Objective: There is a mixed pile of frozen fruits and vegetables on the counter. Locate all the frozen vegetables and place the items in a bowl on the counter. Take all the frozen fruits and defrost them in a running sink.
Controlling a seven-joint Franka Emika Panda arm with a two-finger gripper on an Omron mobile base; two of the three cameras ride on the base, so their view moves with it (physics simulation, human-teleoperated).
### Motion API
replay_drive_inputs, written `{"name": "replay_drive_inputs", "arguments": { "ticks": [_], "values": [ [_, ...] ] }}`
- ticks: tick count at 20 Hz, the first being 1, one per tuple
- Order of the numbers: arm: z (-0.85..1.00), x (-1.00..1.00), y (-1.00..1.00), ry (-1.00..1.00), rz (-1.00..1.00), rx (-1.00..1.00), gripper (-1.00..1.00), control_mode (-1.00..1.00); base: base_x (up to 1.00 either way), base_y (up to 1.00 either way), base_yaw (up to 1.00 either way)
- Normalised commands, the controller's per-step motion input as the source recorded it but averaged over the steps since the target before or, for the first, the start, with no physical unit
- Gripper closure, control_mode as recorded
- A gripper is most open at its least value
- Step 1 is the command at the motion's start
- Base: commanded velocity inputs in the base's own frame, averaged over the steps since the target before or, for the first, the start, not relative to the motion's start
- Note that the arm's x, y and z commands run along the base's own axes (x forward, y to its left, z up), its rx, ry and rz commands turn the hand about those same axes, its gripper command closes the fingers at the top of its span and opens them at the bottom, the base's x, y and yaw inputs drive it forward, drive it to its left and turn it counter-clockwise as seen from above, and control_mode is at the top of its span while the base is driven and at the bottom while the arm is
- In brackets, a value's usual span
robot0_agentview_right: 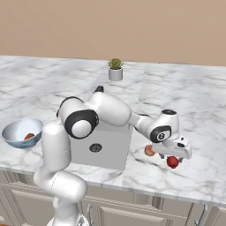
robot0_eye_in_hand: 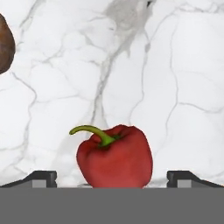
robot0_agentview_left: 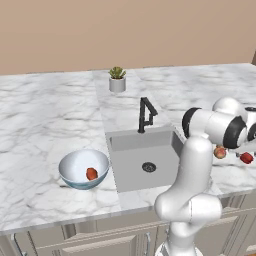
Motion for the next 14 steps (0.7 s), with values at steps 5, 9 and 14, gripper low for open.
{"name": "replay_drive_inputs", "arguments": {
  "ticks": [5, 9, 14],
  "values": [
    [-0.23, 0.00, 0.00, 0.01, -0.04, 0.00, -1.00, -1.00, 0.00, 0.00, 0.00],
    [-0.12, 0.00, 0.00, 0.00, -0.02, 0.00, 1.00, -1.00, 0.00, 0.00, 0.00],
    [0.04, -0.06, 0.00, 0.00, 0.00, 0.00, 1.00, -1.00, 0.00, 0.00, 0.00]
  ]
}}
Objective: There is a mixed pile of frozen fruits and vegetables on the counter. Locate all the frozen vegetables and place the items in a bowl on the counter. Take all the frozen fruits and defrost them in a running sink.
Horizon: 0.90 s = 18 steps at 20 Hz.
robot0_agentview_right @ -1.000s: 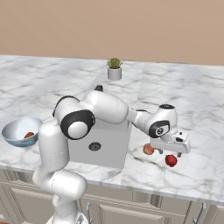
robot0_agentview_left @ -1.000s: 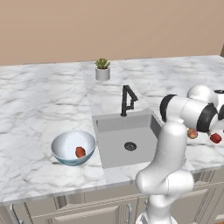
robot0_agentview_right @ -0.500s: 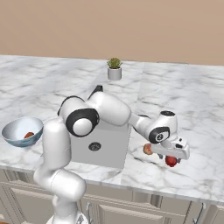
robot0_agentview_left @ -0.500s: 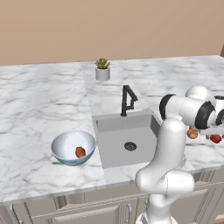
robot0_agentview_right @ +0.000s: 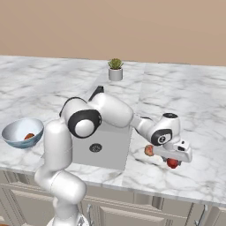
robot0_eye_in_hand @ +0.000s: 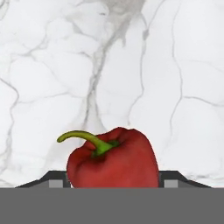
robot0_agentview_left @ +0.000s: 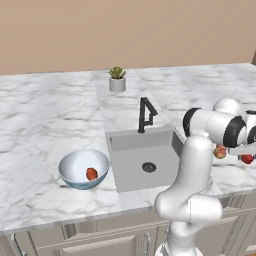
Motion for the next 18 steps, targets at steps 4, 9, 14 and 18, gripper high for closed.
{"name": "replay_drive_inputs", "arguments": {
  "ticks": [4, 9, 14, 18],
  "values": [
    [0.33, -0.13, 0.19, 0.00, 0.00, 0.00, 1.00, -1.00, 0.00, 0.00, 0.00],
    [0.53, -0.08, 0.48, -0.05, -0.01, -0.01, 1.00, -1.00, 0.00, 0.00, 0.00],
    [0.33, -0.12, 0.27, 0.00, -0.01, 0.04, 1.00, -1.00, 0.00, 0.00, 0.00],
    [0.28, -0.16, 0.19, 0.00, -0.03, 0.03, 1.00, -1.00, 0.00, 0.00, 0.00]
  ]
}}
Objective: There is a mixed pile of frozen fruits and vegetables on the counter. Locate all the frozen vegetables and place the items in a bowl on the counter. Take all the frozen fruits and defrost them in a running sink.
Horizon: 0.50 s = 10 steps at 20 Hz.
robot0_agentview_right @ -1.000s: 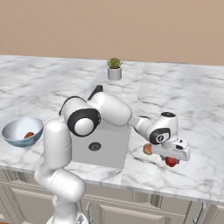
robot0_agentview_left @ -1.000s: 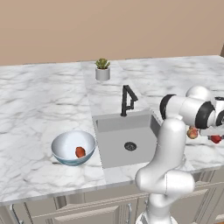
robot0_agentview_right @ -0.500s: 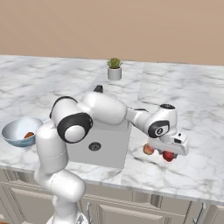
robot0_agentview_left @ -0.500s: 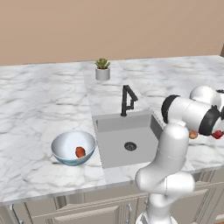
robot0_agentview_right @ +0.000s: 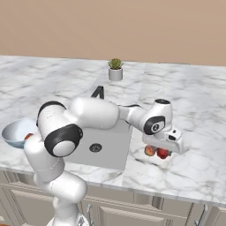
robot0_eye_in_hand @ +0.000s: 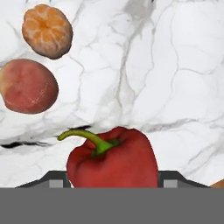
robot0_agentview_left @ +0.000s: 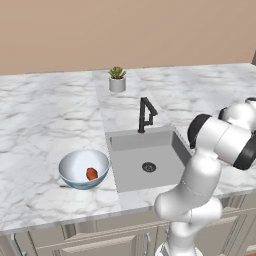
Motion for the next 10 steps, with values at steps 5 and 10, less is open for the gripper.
{"name": "replay_drive_inputs", "arguments": {
  "ticks": [5, 10],
  "values": [
    [0.47, -0.05, 0.34, 0.06, 0.00, 0.05, 1.00, -1.00, 0.00, 0.00, 0.00],
    [0.48, -0.08, 0.40, 0.10, 0.00, 0.05, 1.00, -1.00, 0.00, 0.00, 0.00]
  ]
}}
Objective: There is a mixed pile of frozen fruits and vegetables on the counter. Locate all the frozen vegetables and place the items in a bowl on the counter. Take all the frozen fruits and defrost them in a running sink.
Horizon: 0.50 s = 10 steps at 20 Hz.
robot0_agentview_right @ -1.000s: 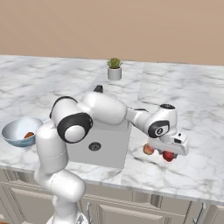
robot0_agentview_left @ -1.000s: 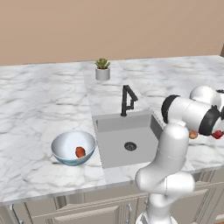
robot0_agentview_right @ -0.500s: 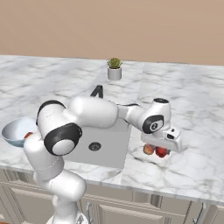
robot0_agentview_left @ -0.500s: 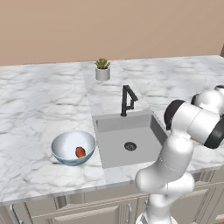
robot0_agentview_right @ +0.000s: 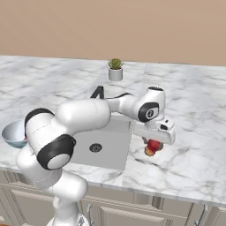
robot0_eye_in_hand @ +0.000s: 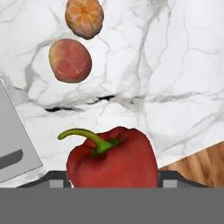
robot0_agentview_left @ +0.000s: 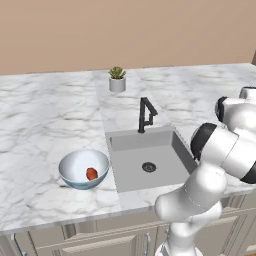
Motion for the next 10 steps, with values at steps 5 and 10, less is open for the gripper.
{"name": "replay_drive_inputs", "arguments": {
  "ticks": [5, 10],
  "values": [
    [0.22, -0.11, 0.48, 0.11, 0.00, 0.01, 1.00, -1.00, 0.00, 0.00, 0.00],
    [0.14, -0.15, 0.59, -0.03, 0.01, 0.00, 1.00, -1.00, 0.00, 0.00, 0.00]
  ]
}}
